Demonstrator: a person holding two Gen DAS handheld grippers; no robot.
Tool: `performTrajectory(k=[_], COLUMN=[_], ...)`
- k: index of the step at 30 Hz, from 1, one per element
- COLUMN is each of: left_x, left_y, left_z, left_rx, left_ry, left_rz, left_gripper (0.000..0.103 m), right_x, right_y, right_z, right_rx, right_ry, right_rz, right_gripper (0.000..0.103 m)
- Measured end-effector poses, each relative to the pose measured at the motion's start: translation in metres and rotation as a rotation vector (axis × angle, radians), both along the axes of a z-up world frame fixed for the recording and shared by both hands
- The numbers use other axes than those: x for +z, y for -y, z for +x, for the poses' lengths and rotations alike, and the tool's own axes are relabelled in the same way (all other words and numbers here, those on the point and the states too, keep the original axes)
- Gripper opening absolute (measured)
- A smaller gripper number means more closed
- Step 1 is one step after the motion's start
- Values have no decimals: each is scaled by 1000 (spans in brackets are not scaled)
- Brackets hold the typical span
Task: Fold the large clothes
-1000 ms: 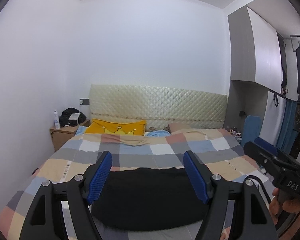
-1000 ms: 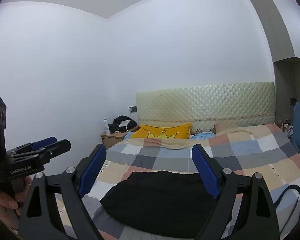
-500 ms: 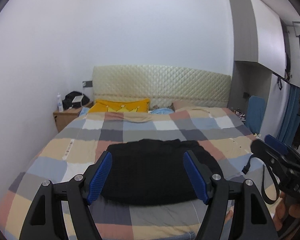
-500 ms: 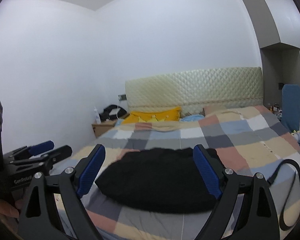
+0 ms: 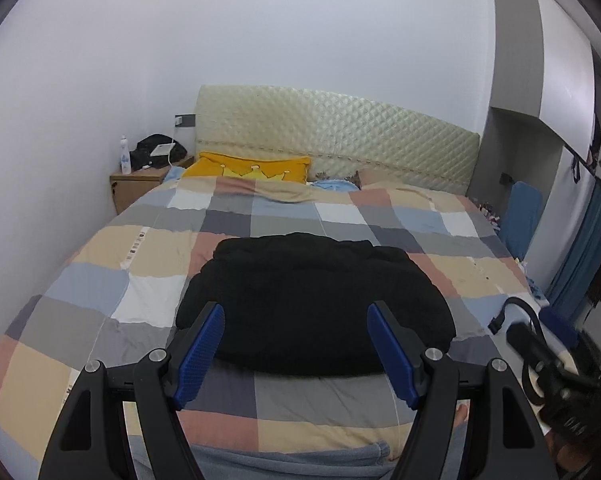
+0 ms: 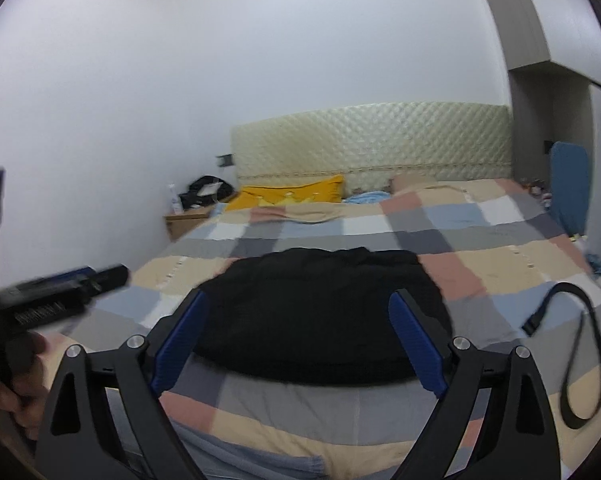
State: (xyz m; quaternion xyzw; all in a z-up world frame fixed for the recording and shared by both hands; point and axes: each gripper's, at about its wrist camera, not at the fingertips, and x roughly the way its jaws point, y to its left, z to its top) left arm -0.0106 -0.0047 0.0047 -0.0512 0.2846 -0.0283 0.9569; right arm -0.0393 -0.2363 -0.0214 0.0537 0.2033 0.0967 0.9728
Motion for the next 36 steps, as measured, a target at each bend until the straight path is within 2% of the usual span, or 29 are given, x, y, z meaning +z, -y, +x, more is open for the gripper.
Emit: performTrajectory(k=[8,11,15,27,36], left_x=[-13,-19,-22,-34,-30], left_y=[1,1,1,-5,-8], left_z=[6,8,12,20,18], left_rx=[-4,-23,-5,17,34], left_ry=[-39,-63,-65,-109,-96], left_rz=[4,-15,22,13,17], left_gripper=[74,74,76,77,77], right_x=[-8,-12,-18,-28,-32], right_y=[9,14,11,4,3], right_z=[0,4,10,15,18], right_rx=[-37,-44,-38,-40,-33], right_ry=[-20,-36,-65,-94,-109], right_rz=[-15,2,-2,-7,-40], right_gripper=[103,103,103,103,103])
